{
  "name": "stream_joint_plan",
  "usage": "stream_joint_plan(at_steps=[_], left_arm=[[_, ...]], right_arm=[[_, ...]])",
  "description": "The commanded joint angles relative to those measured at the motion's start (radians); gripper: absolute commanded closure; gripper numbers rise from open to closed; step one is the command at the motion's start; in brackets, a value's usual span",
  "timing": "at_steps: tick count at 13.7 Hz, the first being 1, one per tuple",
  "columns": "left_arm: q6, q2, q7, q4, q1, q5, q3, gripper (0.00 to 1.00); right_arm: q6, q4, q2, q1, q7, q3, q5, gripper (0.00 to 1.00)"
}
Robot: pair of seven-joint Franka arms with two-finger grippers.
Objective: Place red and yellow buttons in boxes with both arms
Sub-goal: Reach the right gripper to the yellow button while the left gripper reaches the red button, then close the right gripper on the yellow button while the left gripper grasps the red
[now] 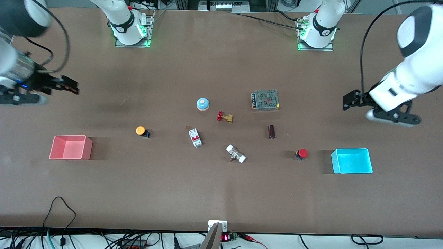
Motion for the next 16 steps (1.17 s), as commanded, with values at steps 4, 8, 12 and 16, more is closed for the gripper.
stream_joint_plan(at_steps=[4,8,12,16], left_arm=[[0.198,0.225,-0.112,0.023,-0.053,0.021,-0.043,0.00],[0.307,0.388,-0.132,0.064,-0.078,0.047,-0.032,0.00],[0.470,0.486,-0.161,0.063,-0.078,0.071,-0.026,0.00],[0.543,0.537,-0.161,0.060,-0.081,0.094,-0.020,0.00]], right_arm=[[0.214,-0.005,0.219,0.081,0.044,-0.004,0.081,0.00],[0.248,0.080,0.333,0.109,0.058,-0.003,0.101,0.00],[0.307,0.094,0.420,0.133,0.038,-0.003,0.139,0.00],[0.328,0.093,0.472,0.158,0.046,-0.003,0.142,0.00]])
